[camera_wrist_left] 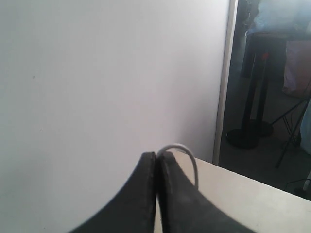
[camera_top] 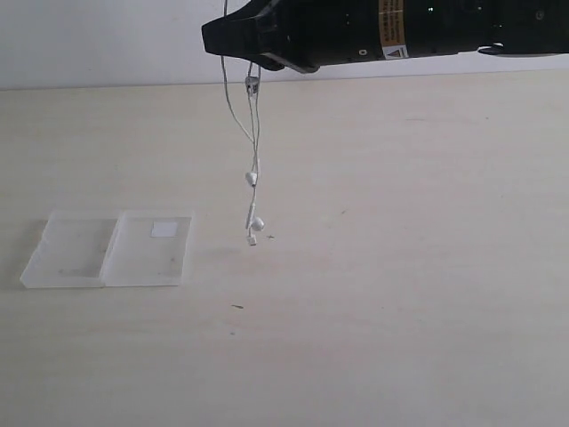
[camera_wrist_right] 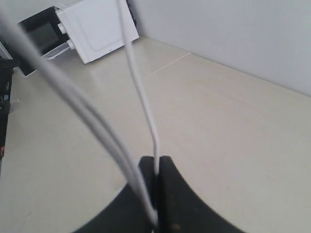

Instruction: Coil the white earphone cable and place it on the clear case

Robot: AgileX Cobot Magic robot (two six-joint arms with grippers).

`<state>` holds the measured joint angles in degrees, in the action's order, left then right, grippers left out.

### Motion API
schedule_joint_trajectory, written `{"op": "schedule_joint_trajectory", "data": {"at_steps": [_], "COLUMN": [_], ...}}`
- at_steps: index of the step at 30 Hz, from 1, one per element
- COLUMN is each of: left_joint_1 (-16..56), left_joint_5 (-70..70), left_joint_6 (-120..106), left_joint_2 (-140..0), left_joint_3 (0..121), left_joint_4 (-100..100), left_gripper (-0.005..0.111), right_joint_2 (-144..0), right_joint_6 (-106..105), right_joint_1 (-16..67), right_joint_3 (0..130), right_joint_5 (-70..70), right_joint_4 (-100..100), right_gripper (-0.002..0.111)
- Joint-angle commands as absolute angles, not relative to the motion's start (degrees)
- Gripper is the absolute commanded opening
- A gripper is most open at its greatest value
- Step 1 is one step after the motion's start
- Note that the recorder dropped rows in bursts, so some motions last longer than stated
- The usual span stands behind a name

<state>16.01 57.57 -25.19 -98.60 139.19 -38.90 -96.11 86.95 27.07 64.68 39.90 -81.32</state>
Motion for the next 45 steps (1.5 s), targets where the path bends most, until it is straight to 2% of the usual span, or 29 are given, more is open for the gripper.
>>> {"op": "schedule_joint_trajectory", "data": {"at_steps": [1,3,10,12,18,21,24,26,27,28,32,36,41,45], "left_joint_1": [16.12,16.12,16.12,16.12,16.12,16.12,16.12,16.12,16.12,16.12,15.97,15.97,15.97,15.97], "left_joint_5": [57.86,57.86,58.09,58.44,59.83,60.38,60.49,60.49,60.6,60.6,60.3,66.62,69.96,69.96], "left_joint_6": [-25.46,-25.46,-25.46,-25.46,-25.46,-25.46,-25.46,-25.46,-25.46,-25.46,-25.46,-25.46,-24.26,-24.38], "left_joint_2": [-98.48,-98.48,-98.48,-98.48,-98.48,-98.48,-98.48,-98.48,-98.48,-98.48,-97.17,-94.18,-94.08,-94.08], "left_joint_3": [139.44,139.44,139.44,139.44,139.44,139.44,139.44,139.44,139.44,139.44,139.44,139.44,138.11,136.42], "left_joint_4": [-39.16,-39.16,-39.16,-39.16,-39.16,-39.16,-39.16,-39.16,-39.16,-39.16,-37.46,-34.73,-33.78,-28.07], "left_gripper": [0.0,0.0,0.0,0.0,0.0,0.0,0.0,0.0,0.0,0.0,0.0,0.0,0.0,0.0], "right_joint_2": [-95.75,-95.75,-95.75,-95.75,-94.65,-93.51,-92.75,-92.89,-92.89,-92.89,-92.78,-92.31,-88.99,-85.09], "right_joint_6": [87.09,86.6,85.79,85.13,84.1,84.1,84.34,84.66,85.36,85.34,85.59,85.15,84.55,92.95], "right_joint_1": [27.31,27.31,27.31,27.31,27.31,27.31,27.31,27.31,27.31,27.31,27.31,26.95,23.96,21.97], "right_joint_3": [65.1,65.1,65.1,65.1,65.1,65.1,65.1,65.1,65.1,65.1,65.1,65.1,65.1,65.1], "right_joint_5": [39.3,39.3,39.3,39.3,39.3,39.3,39.3,39.3,39.3,39.3,35.27,23.27,19.24,19.83], "right_joint_4": [-81.01,-81.01,-80.37,-79.21,-77.62,-77.62,-77.62,-79.25,-79.72,-79.57,-79.56,-79.54,-79.76,-90.76], "right_gripper": [0.001,0.006,0.039,0.045,0.047,0.046,0.037,0.021,0.007,0.0,0.0,0.0,0.0,0.0]}}
